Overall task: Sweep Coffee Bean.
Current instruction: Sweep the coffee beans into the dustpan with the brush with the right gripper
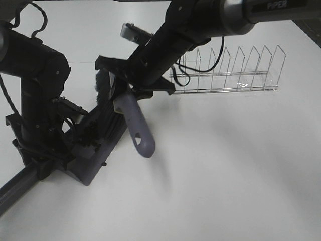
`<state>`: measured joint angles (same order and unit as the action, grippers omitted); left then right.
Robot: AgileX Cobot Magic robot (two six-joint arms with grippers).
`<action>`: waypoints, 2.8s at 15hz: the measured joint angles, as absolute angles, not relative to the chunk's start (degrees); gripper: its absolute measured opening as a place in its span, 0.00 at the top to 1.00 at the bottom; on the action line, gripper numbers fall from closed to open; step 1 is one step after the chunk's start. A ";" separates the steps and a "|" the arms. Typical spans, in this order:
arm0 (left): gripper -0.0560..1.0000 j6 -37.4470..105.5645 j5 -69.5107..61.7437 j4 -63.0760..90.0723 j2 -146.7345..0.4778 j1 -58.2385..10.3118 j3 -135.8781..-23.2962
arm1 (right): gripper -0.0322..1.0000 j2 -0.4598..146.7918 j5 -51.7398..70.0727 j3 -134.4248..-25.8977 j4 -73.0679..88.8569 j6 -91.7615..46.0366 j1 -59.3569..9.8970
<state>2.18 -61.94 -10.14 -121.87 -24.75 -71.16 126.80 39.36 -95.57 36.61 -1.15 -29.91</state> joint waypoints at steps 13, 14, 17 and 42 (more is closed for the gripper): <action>0.62 -2.01 -61.59 -15.41 -120.21 -26.76 -65.03 | 0.67 120.21 29.62 -80.39 11.92 19.42 -40.51; 0.62 -1.95 -61.59 -15.30 -120.21 -26.76 -65.03 | 0.67 120.84 27.27 -80.39 14.15 18.79 -40.57; 0.62 -1.95 -61.65 -14.84 -120.15 -26.76 -64.97 | 0.67 122.27 22.23 -80.39 23.49 17.42 -40.57; 0.62 -2.64 -61.65 -13.81 -120.03 -26.59 -64.97 | 0.67 117.11 11.46 -76.15 39.71 1.55 -41.37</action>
